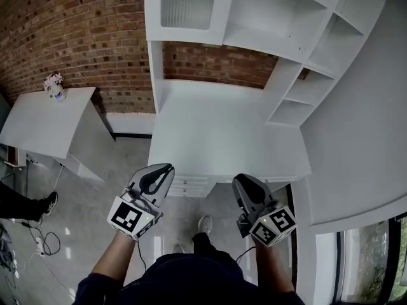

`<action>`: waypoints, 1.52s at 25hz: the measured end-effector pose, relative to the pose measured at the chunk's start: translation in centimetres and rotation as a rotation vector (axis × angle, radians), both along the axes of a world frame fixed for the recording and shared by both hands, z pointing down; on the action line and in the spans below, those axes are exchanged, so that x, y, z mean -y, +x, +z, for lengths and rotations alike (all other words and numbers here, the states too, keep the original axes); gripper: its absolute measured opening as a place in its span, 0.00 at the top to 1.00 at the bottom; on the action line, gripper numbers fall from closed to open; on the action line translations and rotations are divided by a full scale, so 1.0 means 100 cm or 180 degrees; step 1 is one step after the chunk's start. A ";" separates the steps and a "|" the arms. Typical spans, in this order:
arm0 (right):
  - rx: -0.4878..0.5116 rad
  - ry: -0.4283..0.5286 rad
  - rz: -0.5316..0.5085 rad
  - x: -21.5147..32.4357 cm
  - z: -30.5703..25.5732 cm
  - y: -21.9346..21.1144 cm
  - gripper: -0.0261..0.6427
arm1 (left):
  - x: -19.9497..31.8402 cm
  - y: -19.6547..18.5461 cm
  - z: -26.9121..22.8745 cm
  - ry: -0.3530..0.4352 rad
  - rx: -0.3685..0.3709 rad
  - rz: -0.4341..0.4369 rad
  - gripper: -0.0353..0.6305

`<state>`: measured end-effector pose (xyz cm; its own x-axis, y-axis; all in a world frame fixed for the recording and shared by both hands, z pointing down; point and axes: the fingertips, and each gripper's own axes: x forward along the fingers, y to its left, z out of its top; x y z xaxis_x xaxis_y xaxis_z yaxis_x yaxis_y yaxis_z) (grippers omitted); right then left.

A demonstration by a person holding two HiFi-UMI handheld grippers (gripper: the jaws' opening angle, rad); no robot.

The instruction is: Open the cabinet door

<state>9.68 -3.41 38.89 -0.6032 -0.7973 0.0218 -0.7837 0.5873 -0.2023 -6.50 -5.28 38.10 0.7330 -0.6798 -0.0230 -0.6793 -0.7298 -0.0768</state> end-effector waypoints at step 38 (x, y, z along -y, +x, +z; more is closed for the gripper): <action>-0.0105 0.0638 0.0033 0.288 -0.072 0.012 0.92 | 0.251 0.025 -0.040 0.0267 0.0026 -0.0082 0.94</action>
